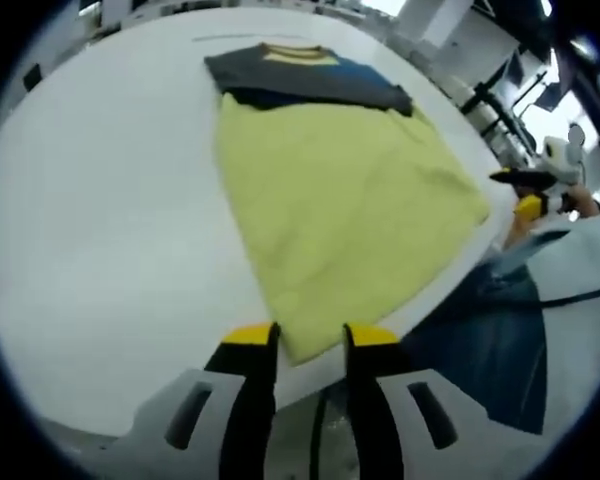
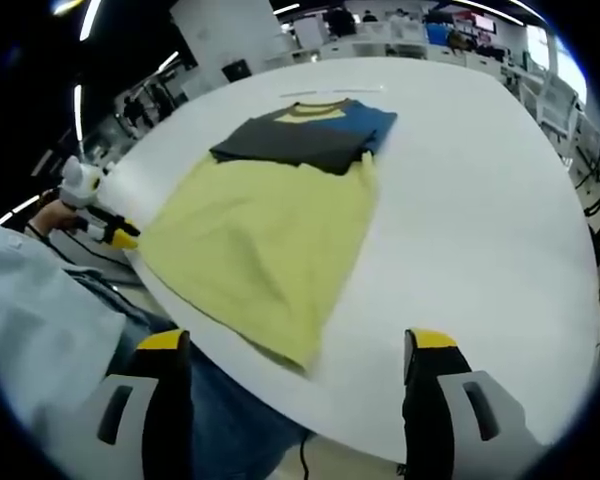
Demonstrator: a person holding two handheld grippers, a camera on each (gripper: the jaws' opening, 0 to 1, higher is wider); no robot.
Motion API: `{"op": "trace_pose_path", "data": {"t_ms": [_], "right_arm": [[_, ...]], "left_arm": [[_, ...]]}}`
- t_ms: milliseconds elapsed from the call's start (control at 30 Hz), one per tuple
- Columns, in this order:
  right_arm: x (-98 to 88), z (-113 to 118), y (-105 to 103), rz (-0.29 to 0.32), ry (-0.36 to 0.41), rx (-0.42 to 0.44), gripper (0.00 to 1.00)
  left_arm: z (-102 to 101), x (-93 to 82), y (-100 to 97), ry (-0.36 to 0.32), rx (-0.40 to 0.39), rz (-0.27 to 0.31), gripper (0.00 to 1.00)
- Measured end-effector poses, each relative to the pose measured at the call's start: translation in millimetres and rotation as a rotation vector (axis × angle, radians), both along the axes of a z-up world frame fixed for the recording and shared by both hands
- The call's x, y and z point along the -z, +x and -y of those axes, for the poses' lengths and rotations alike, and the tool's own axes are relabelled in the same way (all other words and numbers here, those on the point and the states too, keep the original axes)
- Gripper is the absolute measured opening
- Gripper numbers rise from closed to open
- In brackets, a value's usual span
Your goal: Fold the garment on the visible template until the final outline fits inside the template.
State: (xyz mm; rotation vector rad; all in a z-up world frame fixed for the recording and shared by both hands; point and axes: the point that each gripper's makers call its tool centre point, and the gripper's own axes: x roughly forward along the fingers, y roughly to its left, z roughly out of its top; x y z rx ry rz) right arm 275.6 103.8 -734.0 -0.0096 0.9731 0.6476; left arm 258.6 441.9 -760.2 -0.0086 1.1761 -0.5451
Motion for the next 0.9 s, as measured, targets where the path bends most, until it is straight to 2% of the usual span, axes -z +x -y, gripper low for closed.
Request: {"op": "trace_pose_path", "data": {"t_ms": [267,400,600,900], "right_arm": [[4.6,-2.1,-7.0,-0.024,0.024,-0.007,0.78],[6.2,-2.9,-10.6,-0.027,0.054,0.000,0.72],[10.7,4.3,-13.1,-0.031,0.035,0.015,0.69],[12.1,5.7,-12.0,-0.021,0.037,0.023,0.55]], "left_arm": [[-2.1,4.1,2.3,0.024,-0.008,0.000,0.06],[-2.4,4.6,2.9,0.027,-0.016,-0.003,0.04],[-4.0,5.4,3.6,0.030,-0.058,-0.012,0.01],[-4.9,5.4,3.4,0.025,-0.083,-0.008,0.01]]}}
